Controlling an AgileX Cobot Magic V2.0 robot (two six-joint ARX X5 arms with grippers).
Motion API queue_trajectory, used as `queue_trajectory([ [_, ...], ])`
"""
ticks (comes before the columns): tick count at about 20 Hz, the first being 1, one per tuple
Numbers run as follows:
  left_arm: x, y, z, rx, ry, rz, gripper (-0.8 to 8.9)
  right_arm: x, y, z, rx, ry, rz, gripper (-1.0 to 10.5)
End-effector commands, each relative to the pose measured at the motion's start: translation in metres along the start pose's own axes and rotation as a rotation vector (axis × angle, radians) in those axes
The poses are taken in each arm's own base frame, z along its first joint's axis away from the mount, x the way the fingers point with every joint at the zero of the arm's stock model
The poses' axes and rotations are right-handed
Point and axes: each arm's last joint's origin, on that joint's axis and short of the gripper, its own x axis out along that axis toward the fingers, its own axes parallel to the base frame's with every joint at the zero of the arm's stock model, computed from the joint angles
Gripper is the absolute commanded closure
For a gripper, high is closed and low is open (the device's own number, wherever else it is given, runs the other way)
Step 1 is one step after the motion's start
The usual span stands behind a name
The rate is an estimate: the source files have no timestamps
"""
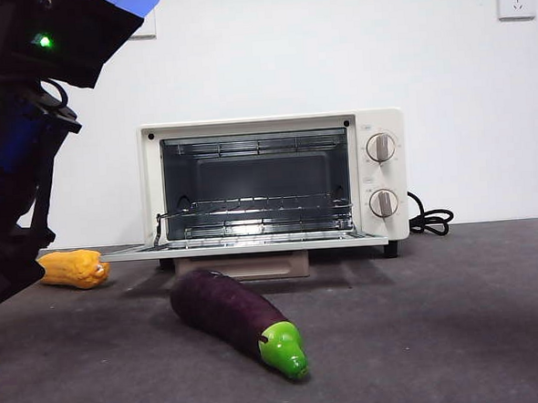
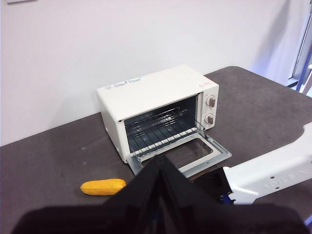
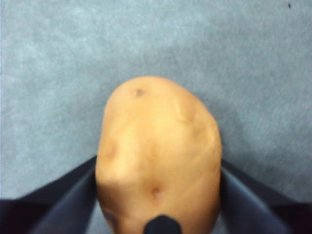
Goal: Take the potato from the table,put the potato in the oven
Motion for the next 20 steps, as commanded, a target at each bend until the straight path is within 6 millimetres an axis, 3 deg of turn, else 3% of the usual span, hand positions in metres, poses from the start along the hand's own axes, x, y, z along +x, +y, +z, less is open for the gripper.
queue_trajectory([
  [1, -0.003, 0.001, -0.001, 0.018, -0.015, 0.007, 8.19, -0.002, 0.000, 0.003, 0.060, 0.036, 0.005, 8.8],
  [5, -0.003, 0.001, -0.001, 0.045, -0.015, 0.009, 8.19, -0.055, -0.007, 0.038, 0.103, 0.112, -0.010, 8.8],
  [9, -0.003, 0.001, -0.001, 0.055, -0.015, 0.009, 8.19, -0.132, -0.007, 0.075, 0.106, 0.093, -0.048, 8.8],
  [14, -0.003, 0.001, -0.001, 0.071, -0.015, 0.009, 8.19, -0.208, -0.012, 0.088, 0.171, 0.045, -0.266, 8.8],
  [20, -0.005, 0.001, -0.001, 0.074, -0.018, 0.008, 8.19, -0.270, -0.013, 0.092, 0.188, -0.047, -0.425, 8.8],
])
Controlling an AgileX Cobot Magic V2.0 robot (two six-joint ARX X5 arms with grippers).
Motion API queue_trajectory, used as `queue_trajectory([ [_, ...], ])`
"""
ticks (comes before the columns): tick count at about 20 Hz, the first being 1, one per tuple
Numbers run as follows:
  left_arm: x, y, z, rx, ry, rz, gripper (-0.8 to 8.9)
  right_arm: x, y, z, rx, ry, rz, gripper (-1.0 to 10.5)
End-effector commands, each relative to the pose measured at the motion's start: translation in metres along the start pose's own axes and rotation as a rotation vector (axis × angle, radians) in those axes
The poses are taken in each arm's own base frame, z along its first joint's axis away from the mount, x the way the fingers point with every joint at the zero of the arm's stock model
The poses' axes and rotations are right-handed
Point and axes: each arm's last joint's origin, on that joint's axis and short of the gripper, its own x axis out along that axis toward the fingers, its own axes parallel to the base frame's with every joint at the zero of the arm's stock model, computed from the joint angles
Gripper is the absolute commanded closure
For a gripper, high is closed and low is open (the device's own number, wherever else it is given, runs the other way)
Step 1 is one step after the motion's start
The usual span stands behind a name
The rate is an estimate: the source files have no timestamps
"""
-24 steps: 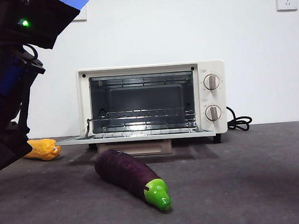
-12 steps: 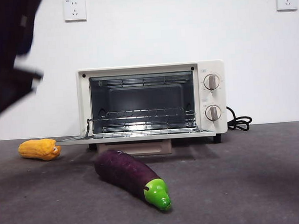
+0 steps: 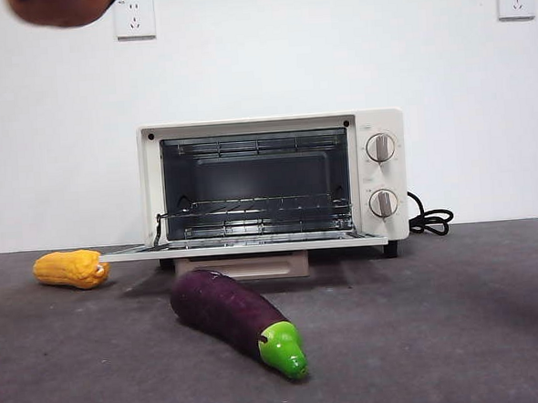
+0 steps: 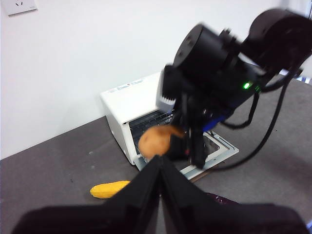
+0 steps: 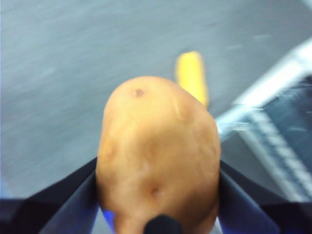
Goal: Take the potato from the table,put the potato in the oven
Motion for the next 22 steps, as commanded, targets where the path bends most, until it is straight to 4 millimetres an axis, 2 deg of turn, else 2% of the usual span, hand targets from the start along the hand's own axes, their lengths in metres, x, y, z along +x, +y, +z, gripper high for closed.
queue_trajectory([
  [1, -0.004, 0.001, -0.001, 0.006, -0.017, 0.004, 8.19, -0.031, -0.005, 0.000, 0.017, -0.029, -0.061, 8.8],
  [6, -0.004, 0.001, -0.001, -0.023, -0.016, 0.002, 8.19, -0.092, -0.018, -0.010, 0.025, -0.057, -0.152, 8.8],
  [8, -0.004, 0.001, -0.001, -0.034, -0.016, 0.002, 8.19, -0.112, -0.022, -0.025, 0.016, -0.022, -0.183, 8.8],
  [11, -0.003, 0.000, -0.001, -0.044, -0.013, 0.001, 8.19, -0.135, -0.025, -0.057, 0.018, 0.049, -0.151, 8.8],
  [16, 0.002, 0.000, 0.001, -0.047, -0.001, 0.001, 8.19, -0.156, -0.025, -0.100, 0.014, 0.114, -0.077, 8.8],
  [22, 0.014, -0.002, 0.005, -0.041, 0.031, -0.001, 8.19, -0.167, -0.026, -0.139, 0.075, 0.166, -0.102, 8.8],
])
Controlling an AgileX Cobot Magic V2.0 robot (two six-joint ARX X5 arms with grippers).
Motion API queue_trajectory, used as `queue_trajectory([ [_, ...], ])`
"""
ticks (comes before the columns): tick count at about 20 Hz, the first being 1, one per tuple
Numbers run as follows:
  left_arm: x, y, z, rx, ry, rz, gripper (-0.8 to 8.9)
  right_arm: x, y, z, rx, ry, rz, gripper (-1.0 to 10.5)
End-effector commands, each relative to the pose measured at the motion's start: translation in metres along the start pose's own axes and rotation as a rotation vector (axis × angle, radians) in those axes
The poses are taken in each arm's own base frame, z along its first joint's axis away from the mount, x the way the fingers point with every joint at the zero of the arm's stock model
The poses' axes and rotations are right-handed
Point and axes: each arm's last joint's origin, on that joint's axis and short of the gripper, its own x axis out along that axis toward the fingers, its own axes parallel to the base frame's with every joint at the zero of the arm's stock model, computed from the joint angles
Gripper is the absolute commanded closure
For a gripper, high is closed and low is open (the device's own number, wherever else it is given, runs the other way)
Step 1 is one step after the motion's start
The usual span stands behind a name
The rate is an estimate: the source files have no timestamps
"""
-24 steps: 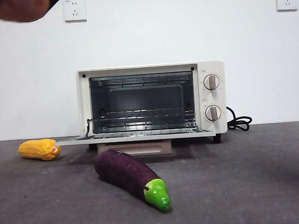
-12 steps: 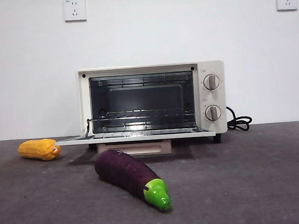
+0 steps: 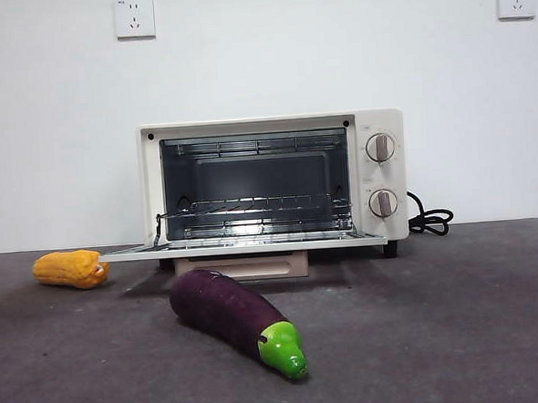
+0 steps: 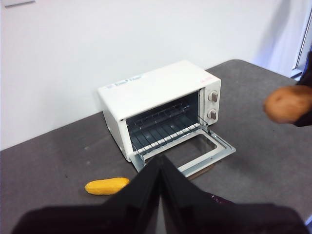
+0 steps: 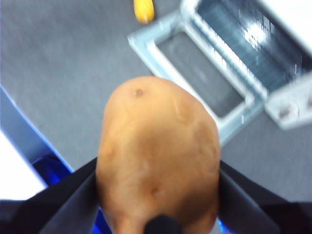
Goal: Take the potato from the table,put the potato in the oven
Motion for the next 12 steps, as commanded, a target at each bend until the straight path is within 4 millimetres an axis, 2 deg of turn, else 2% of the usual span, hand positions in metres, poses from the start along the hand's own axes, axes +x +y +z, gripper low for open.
queue_trajectory([
  [1, 0.008, -0.001, 0.003, -0.009, 0.016, 0.001, 8.19, 0.007, 0.001, -0.017, 0.036, 0.070, -0.036, 8.8],
  [4, 0.016, -0.003, 0.006, -0.004, 0.038, 0.001, 8.19, 0.024, 0.005, -0.023, 0.059, 0.011, -0.039, 8.8],
  [7, 0.020, -0.003, 0.007, 0.044, 0.048, 0.001, 8.19, 0.056, 0.012, -0.025, 0.055, -0.067, -0.031, 8.8],
  [9, 0.023, -0.004, 0.006, 0.053, 0.060, -0.001, 8.19, 0.083, 0.006, -0.027, 0.106, -0.104, -0.061, 8.8],
  [12, 0.034, -0.006, 0.000, 0.062, 0.107, -0.004, 8.19, 0.127, -0.018, -0.029, 0.274, -0.162, -0.024, 8.8],
])
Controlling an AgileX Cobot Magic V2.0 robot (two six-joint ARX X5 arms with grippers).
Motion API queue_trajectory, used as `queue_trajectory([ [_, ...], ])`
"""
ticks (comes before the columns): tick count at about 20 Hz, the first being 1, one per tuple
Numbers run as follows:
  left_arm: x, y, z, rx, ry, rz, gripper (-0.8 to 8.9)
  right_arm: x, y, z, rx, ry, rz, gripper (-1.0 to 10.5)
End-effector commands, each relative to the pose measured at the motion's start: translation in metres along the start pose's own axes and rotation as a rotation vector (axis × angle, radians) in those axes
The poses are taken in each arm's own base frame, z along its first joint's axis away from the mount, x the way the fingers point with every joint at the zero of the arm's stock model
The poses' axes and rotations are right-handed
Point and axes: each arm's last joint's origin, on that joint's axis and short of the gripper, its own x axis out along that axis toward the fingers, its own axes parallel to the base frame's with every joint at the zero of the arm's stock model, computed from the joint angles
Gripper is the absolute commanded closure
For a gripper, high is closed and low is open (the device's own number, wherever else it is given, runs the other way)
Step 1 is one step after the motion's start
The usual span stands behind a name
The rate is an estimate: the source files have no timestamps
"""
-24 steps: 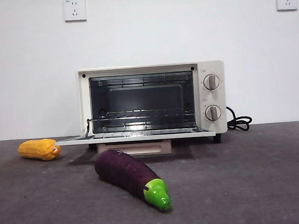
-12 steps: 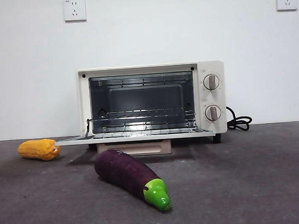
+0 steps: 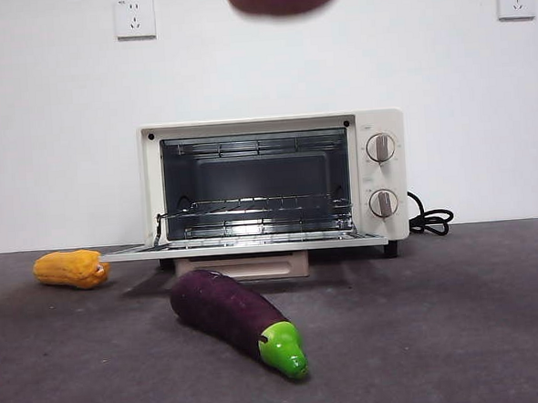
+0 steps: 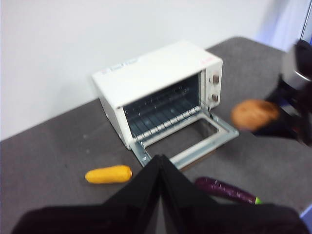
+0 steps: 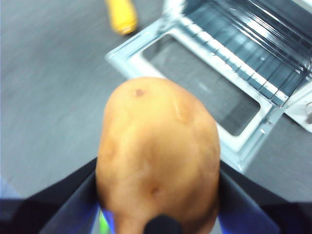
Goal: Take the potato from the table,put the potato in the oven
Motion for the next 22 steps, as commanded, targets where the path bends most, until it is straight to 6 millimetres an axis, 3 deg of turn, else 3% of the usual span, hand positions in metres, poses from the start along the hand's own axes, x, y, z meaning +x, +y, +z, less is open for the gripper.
queue_trajectory([
  [1, 0.010, -0.002, -0.004, 0.027, 0.037, 0.000, 8.19, 0.031, -0.020, 0.002, 0.151, -0.039, 0.042, 8.8],
  [5, 0.033, -0.005, -0.011, 0.079, 0.126, 0.034, 8.19, 0.075, -0.046, 0.010, 0.239, -0.095, 0.033, 8.8],
  [11, 0.040, -0.006, -0.014, 0.094, 0.159, 0.058, 8.19, 0.144, -0.060, 0.006, 0.281, -0.077, 0.075, 8.8],
  [18, 0.040, -0.006, -0.014, 0.094, 0.159, 0.059, 8.19, 0.200, -0.073, 0.025, 0.299, -0.074, 0.002, 8.8],
  [22, 0.040, -0.006, -0.014, 0.094, 0.160, 0.067, 8.19, 0.221, -0.074, 0.026, 0.338, -0.106, -0.031, 8.8],
])
